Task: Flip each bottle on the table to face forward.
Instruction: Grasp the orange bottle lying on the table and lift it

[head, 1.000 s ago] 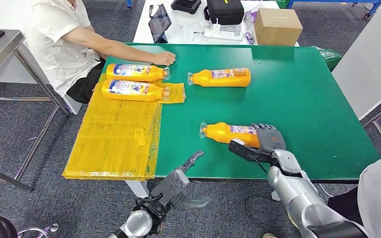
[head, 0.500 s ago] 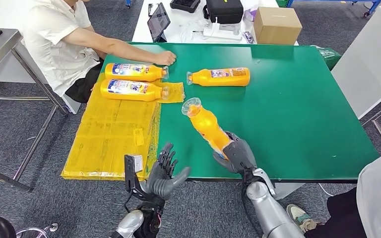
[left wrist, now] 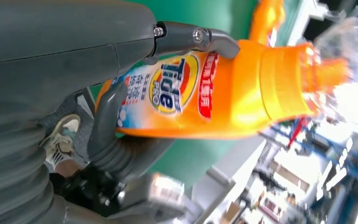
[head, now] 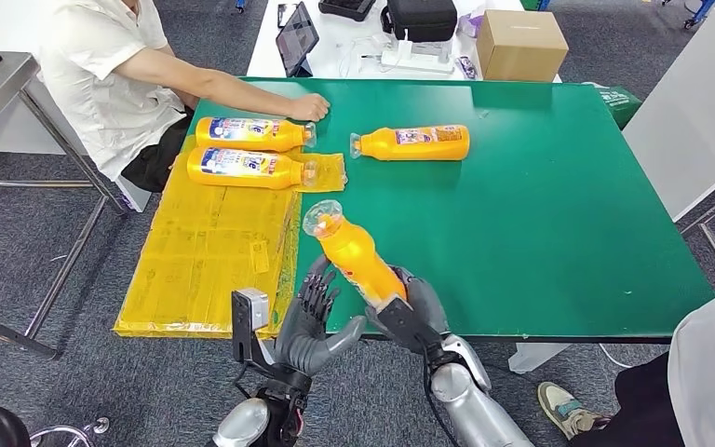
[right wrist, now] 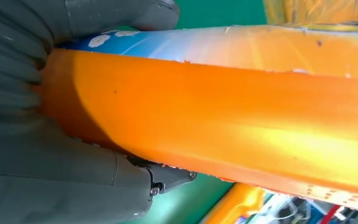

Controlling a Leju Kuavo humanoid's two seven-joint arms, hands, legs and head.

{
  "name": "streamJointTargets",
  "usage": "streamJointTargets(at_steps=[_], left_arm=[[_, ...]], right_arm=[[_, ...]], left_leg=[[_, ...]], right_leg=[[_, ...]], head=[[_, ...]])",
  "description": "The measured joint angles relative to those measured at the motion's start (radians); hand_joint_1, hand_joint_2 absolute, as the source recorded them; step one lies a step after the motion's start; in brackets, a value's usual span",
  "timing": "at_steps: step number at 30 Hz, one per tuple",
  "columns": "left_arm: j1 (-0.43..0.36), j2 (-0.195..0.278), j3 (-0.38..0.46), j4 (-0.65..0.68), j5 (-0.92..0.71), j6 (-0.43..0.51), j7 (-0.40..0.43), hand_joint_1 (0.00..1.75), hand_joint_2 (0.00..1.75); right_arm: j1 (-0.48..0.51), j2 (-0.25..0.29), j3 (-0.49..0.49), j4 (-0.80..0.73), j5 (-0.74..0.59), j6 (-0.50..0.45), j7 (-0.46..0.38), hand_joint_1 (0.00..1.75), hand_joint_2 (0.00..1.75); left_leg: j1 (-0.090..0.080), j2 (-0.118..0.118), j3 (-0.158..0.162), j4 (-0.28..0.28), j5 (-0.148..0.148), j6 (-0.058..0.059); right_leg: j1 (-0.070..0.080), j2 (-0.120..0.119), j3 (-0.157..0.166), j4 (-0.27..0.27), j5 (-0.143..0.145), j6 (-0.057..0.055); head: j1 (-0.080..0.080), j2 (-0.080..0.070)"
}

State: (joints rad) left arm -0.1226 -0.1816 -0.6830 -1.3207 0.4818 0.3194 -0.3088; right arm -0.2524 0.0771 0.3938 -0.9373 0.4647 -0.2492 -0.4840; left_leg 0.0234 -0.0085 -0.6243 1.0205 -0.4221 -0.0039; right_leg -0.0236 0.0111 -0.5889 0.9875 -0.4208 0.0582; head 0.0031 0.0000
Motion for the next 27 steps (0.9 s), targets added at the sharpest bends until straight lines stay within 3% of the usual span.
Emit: streamJointTargets(at_steps=[11,21,22,23,25,26,27], left_arm=[[-0.034,-0.003,0.031,0.043,0.074,0.081,-0.021,0.0,1.75],[-0.049,-0.003,0.034,0.045,0.115,0.094,-0.033,0.0,1.75],[-0.05,-0.003,0.034,0.045,0.116,0.091,-0.034,0.14,1.75],[-0.05,-0.003,0.034,0.044,0.117,0.088,-0.035,0.58,1.75],[-0.05,-0.002,0.035,0.036,0.119,0.077,-0.043,1.45,1.75],[-0.049,-0.001,0.036,0.029,0.119,0.072,-0.046,1.75,1.75],[-0.048,0.0,0.038,0.021,0.119,0.067,-0.05,1.75,1.75]], right_arm=[[-0.004,0.037,0.159,0.001,0.031,-0.063,-0.012,1.75,1.75],[-0.004,0.039,0.202,-0.013,-0.01,-0.091,-0.007,1.75,1.75],[-0.004,0.039,0.203,-0.013,-0.013,-0.089,-0.008,1.75,1.75],[-0.004,0.039,0.204,-0.013,-0.015,-0.086,-0.008,1.7,1.75],[-0.007,0.038,0.205,-0.012,-0.021,-0.078,-0.008,1.35,1.75],[-0.009,0.038,0.206,-0.011,-0.024,-0.073,-0.009,1.17,1.75],[-0.013,0.038,0.206,-0.009,-0.028,-0.069,-0.009,1.05,1.75]], left_leg=[[0.0,0.0,-0.001,0.0,0.0,0.0],[0.0,0.0,-0.001,0.0,0.0,0.0],[0.0,0.0,-0.001,0.0,0.0,0.0],[0.0,0.0,-0.001,0.0,0.0,0.0],[0.0,0.0,-0.002,0.0,0.0,0.0],[0.0,0.0,-0.002,0.0,0.0,0.0],[0.0,0.0,-0.002,0.0,0.0,0.0]], right_leg=[[0.0,0.0,-0.001,0.0,0.0,0.0],[0.0,0.0,-0.002,0.0,0.0,0.0],[0.0,0.0,-0.002,0.0,0.0,0.0],[0.0,0.0,-0.002,0.0,0.0,0.0],[0.0,0.0,-0.002,0.0,0.0,0.0],[0.0,0.0,-0.002,0.0,0.0,0.0],[0.0,0.0,-0.002,0.0,0.0,0.0]], head=[[0.0,0.0],[0.0,0.0],[0.0,0.0],[0.0,0.0],[0.0,0.0],[0.0,0.0],[0.0,0.0]])
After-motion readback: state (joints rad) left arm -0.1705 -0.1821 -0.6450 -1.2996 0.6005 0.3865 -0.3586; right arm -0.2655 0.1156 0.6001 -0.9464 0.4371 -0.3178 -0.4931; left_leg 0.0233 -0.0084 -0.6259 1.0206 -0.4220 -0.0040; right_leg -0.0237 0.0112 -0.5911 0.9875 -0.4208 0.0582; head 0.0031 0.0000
